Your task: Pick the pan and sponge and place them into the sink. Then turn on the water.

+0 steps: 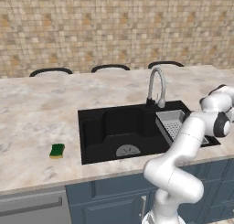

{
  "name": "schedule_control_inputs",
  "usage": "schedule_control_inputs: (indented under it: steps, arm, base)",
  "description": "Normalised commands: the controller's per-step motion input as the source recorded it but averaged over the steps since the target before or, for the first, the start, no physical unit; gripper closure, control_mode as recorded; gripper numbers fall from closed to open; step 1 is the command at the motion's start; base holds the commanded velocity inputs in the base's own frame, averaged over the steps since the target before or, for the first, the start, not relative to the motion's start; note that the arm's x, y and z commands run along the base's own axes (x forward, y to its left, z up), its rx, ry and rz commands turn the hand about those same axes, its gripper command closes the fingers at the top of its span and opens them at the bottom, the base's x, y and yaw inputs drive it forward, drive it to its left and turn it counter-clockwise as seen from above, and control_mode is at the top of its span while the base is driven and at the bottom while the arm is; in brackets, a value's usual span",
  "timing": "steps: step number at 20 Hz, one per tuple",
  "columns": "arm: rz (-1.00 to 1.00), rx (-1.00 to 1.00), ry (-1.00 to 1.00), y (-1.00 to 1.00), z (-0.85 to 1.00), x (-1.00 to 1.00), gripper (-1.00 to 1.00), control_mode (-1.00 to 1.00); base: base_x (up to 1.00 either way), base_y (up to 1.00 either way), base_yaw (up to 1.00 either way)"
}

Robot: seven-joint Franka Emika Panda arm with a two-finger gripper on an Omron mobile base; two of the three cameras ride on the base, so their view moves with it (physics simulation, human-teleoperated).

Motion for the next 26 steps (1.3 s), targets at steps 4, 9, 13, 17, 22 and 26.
schedule_control_inputs:
  steps: [4, 9, 13, 17, 22, 26]
  arm:
    - [0.08, -0.02, -0.03, 0.07, 0.48, -0.17, 1.00, -1.00]
    - [0.01, -0.01, -0.05, 0.08, 0.39, -0.47, 1.00, -1.00]
    - [-0.04, -0.04, -0.13, 0.25, 0.16, -0.40, 1.00, -1.00]
    - [-0.01, -0.03, -0.18, 0.37, 0.10, -0.32, 1.00, -1.00]
    - [-0.07, 0.00, -0.08, 0.26, 0.20, -0.44, 1.00, -1.00]
    - [-0.09, 0.00, -0.02, 0.09, 0.10, -0.46, 1.00, -1.00]
  base:
    - [0.00, 0.00, 0.00]
    - [0.00, 0.00, 0.00]
    - [0.00, 0.00, 0.00]
    - [0.00, 0.00, 0.00]
    - [0.00, 0.00, 0.00]
    - [0.00, 0.00, 0.00]
